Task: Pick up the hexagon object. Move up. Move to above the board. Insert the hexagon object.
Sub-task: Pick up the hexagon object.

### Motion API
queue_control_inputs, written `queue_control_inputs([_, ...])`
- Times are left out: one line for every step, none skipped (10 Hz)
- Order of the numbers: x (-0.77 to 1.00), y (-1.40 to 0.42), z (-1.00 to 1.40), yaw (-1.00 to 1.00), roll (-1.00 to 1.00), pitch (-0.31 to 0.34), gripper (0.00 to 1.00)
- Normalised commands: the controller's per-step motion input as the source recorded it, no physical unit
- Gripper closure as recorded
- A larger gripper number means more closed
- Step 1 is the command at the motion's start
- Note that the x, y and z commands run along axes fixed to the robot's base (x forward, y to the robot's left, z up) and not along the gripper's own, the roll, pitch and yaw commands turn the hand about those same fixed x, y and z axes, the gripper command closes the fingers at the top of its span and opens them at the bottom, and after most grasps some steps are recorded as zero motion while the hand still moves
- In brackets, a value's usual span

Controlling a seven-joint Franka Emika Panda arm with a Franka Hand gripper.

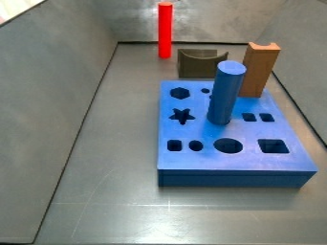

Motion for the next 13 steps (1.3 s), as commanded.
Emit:
queue_control_inputs([0.09,0.00,0.00,0.00,0.00,0.000,0.00])
queue_control_inputs([0.41,0.25,0.00,0.41,0.03,-0.026,0.00])
queue_control_inputs([0.29,0.20,-0.02,0.67,0.06,-0.059,0.00])
queue_control_inputs([0.26,0.19,-0.10,0.71,0.04,-0.064,0.00])
queue_control_inputs([0.28,0.27,-0.31,0.66,0.00,-0.097,0.00])
queue_control_inputs([0.27,0.34,-0.55,0.64,0.00,-0.120,0.00])
queue_control_inputs([0.27,0.43,-0.54,0.57,0.00,-0.091,0.00])
queue_control_inputs([0.28,0.48,-0.26,0.36,-0.02,0.000,0.00])
queue_control_inputs([0.23,0.45,-0.25,0.26,-0.02,0.000,0.00])
queue_control_inputs([0.24,0.38,-0.40,0.22,-0.05,0.000,0.00])
queue_control_inputs([0.25,0.25,-0.43,0.15,-0.05,0.000,0.00])
queue_control_inputs([0.27,0.09,-0.40,0.01,-0.05,0.027,0.00])
queue_control_inputs([0.20,0.03,-0.34,-0.01,-0.06,0.057,0.00])
